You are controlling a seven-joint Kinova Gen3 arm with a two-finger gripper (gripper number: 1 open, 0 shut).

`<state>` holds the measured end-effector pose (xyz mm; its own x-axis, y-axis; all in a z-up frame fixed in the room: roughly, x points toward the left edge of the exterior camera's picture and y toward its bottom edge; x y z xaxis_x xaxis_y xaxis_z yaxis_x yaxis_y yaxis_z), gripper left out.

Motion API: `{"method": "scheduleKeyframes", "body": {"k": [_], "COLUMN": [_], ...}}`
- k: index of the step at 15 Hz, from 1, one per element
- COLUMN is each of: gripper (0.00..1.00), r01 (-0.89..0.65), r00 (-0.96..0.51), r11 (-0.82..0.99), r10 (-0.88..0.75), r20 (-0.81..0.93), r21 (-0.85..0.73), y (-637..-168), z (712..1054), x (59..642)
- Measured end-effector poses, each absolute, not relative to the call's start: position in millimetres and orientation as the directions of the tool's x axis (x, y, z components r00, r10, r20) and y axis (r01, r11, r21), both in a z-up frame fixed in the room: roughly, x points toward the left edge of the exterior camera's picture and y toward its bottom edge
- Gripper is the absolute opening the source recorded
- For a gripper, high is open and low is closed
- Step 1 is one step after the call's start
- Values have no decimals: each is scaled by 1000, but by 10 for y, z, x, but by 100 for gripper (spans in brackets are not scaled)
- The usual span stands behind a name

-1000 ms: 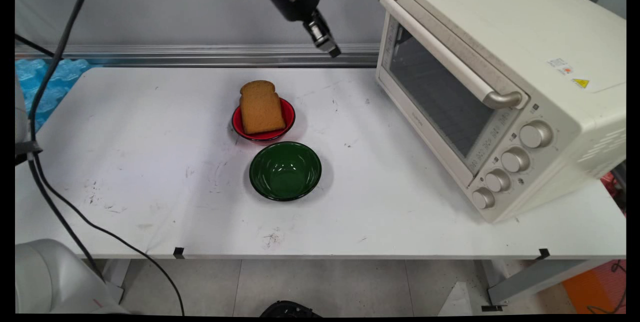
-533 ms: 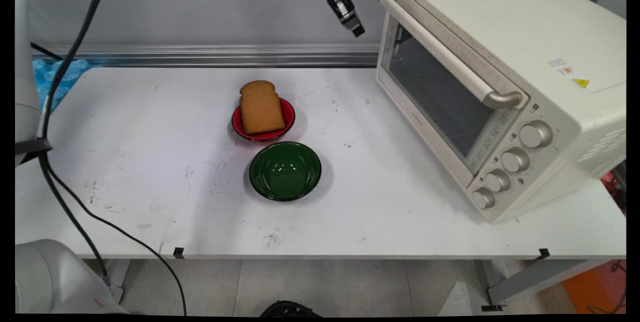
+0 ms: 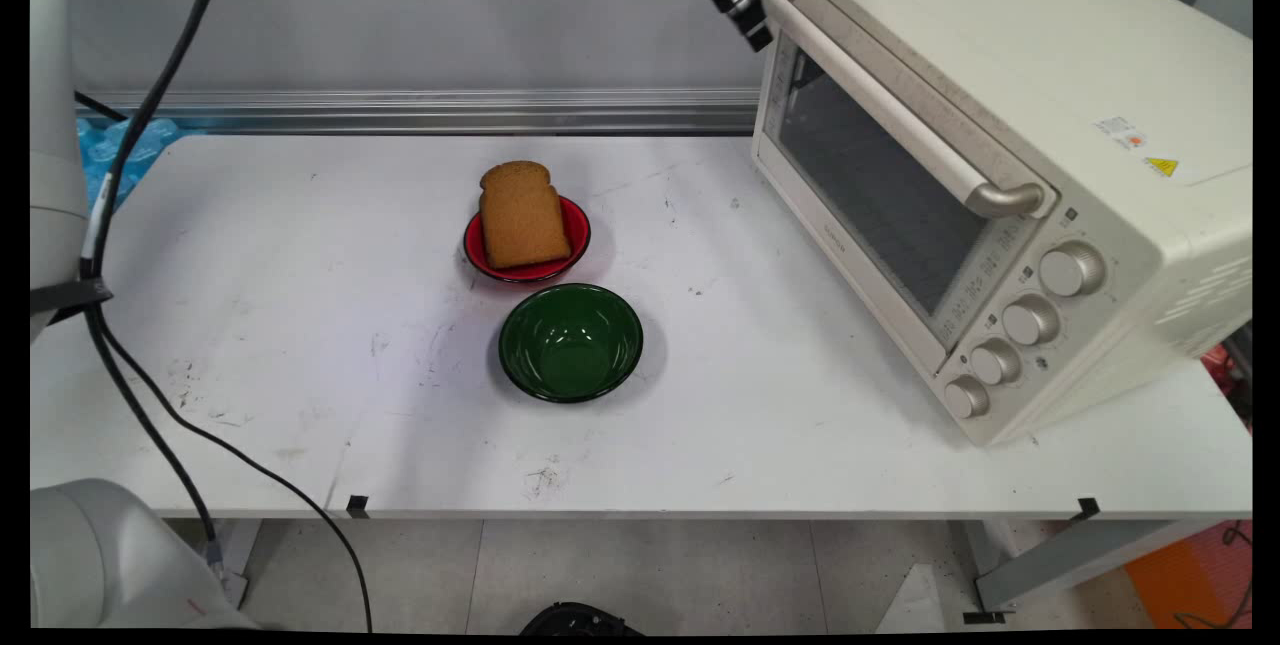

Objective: Open the oven

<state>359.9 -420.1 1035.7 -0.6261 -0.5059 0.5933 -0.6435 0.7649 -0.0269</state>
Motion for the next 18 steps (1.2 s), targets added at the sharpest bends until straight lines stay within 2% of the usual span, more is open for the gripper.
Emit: {"method": "scheduleKeyframes", "body": {"k": [9,18], "gripper": [0,0], "r01": [-646,-641], "r00": [-591,-575], "r11": [763,768], "r10": [-486,-482], "r20": [643,661], "r21": [-17,2], "y": [-4288,-4292], "z": [10520,10402], "x": [3316,3159]}}
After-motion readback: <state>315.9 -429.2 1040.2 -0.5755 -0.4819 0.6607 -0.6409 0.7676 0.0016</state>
